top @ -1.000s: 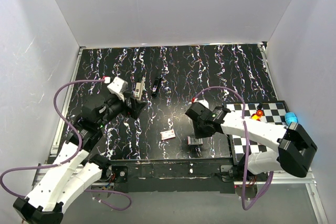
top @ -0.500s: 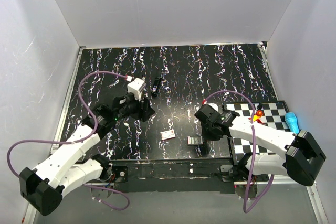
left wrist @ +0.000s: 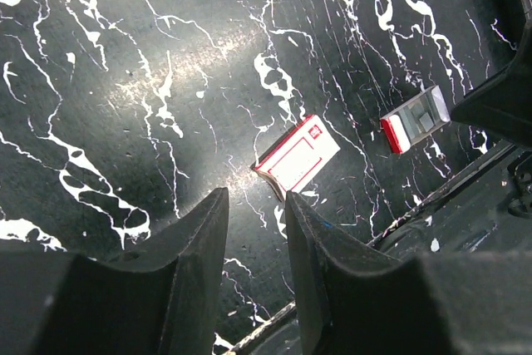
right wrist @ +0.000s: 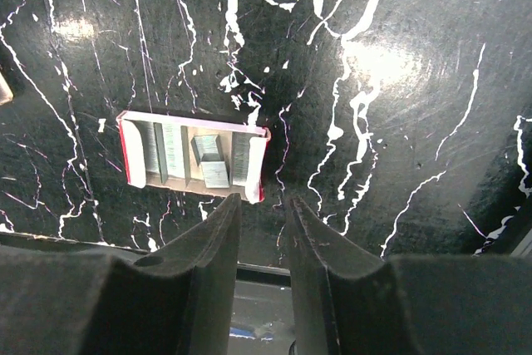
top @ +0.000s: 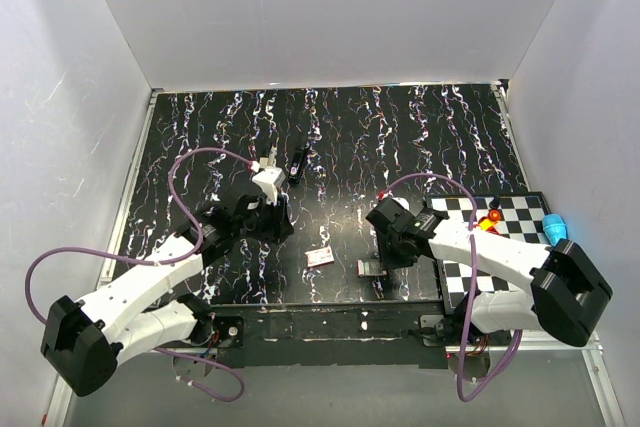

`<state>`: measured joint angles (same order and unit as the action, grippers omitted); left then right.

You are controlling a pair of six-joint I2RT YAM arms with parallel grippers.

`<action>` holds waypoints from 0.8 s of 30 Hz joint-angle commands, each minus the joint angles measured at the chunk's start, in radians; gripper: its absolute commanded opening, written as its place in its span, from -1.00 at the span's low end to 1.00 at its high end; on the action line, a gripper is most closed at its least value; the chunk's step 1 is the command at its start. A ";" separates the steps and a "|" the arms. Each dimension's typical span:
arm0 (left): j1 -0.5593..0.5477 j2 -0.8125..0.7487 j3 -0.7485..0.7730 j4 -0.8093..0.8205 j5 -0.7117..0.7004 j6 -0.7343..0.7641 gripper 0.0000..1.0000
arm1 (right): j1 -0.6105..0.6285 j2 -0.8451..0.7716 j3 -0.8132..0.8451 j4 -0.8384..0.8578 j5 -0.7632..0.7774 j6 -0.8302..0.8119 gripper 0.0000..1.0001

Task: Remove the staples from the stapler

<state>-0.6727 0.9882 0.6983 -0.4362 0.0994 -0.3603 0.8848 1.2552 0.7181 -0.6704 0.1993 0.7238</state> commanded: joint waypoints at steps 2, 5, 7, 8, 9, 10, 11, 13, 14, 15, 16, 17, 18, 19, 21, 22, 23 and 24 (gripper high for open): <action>-0.019 -0.022 -0.031 0.039 -0.018 -0.031 -0.34 | -0.004 0.029 0.023 0.037 -0.004 -0.020 -0.22; -0.024 -0.016 -0.043 0.044 -0.018 -0.034 -0.34 | -0.004 0.044 0.026 0.040 -0.001 -0.020 -0.18; -0.028 -0.016 -0.049 0.051 -0.018 -0.037 -0.34 | -0.004 0.046 0.026 0.043 0.002 -0.018 -0.18; -0.030 -0.014 -0.051 0.054 -0.018 -0.039 -0.34 | -0.006 0.046 0.026 0.043 0.008 -0.018 -0.18; -0.030 -0.013 -0.054 0.056 -0.018 -0.039 -0.34 | -0.006 0.047 0.026 0.042 0.011 -0.017 -0.18; -0.031 -0.013 -0.056 0.056 -0.018 -0.039 -0.34 | -0.006 0.044 0.024 0.042 0.014 -0.018 -0.18; -0.033 -0.011 -0.056 0.057 -0.018 -0.039 -0.34 | -0.007 0.044 0.023 0.040 0.017 -0.017 -0.18; -0.037 -0.005 -0.054 0.059 -0.018 -0.039 -0.34 | -0.010 0.049 0.023 0.042 0.015 -0.017 -0.18; -0.039 -0.002 -0.056 0.060 -0.018 -0.039 -0.34 | -0.012 0.050 0.023 0.042 0.015 -0.017 -0.18; -0.041 0.000 -0.053 0.060 -0.020 -0.037 -0.34 | -0.012 0.053 0.023 0.043 0.014 -0.017 -0.18; -0.042 0.003 -0.051 0.060 -0.021 -0.037 -0.34 | -0.012 0.055 0.023 0.046 0.014 -0.017 -0.18; -0.042 0.004 -0.051 0.060 -0.023 -0.037 -0.34 | -0.015 0.058 0.024 0.048 0.014 -0.018 -0.18; -0.044 0.007 -0.052 0.060 -0.024 -0.037 -0.34 | -0.017 0.061 0.024 0.049 0.014 -0.018 -0.18; -0.045 0.010 -0.051 0.060 -0.024 -0.037 -0.34 | -0.018 0.064 0.024 0.052 0.012 -0.020 -0.18; -0.048 0.015 -0.051 0.060 -0.024 -0.037 -0.34 | -0.023 0.072 0.026 0.055 0.011 -0.023 -0.18; -0.051 0.015 -0.052 0.062 -0.026 -0.039 -0.34 | -0.024 0.073 0.026 0.057 0.009 -0.024 -0.18; -0.053 0.018 -0.056 0.062 -0.026 -0.039 -0.34 | -0.027 0.076 0.026 0.058 0.006 -0.024 -0.18; -0.053 0.017 -0.057 0.063 -0.027 -0.040 -0.34 | -0.027 0.079 0.026 0.061 0.005 -0.026 -0.19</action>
<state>-0.7166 1.0050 0.6456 -0.3878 0.0875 -0.3950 0.8665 1.3251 0.7181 -0.6273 0.1993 0.7033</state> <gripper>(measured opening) 0.332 0.407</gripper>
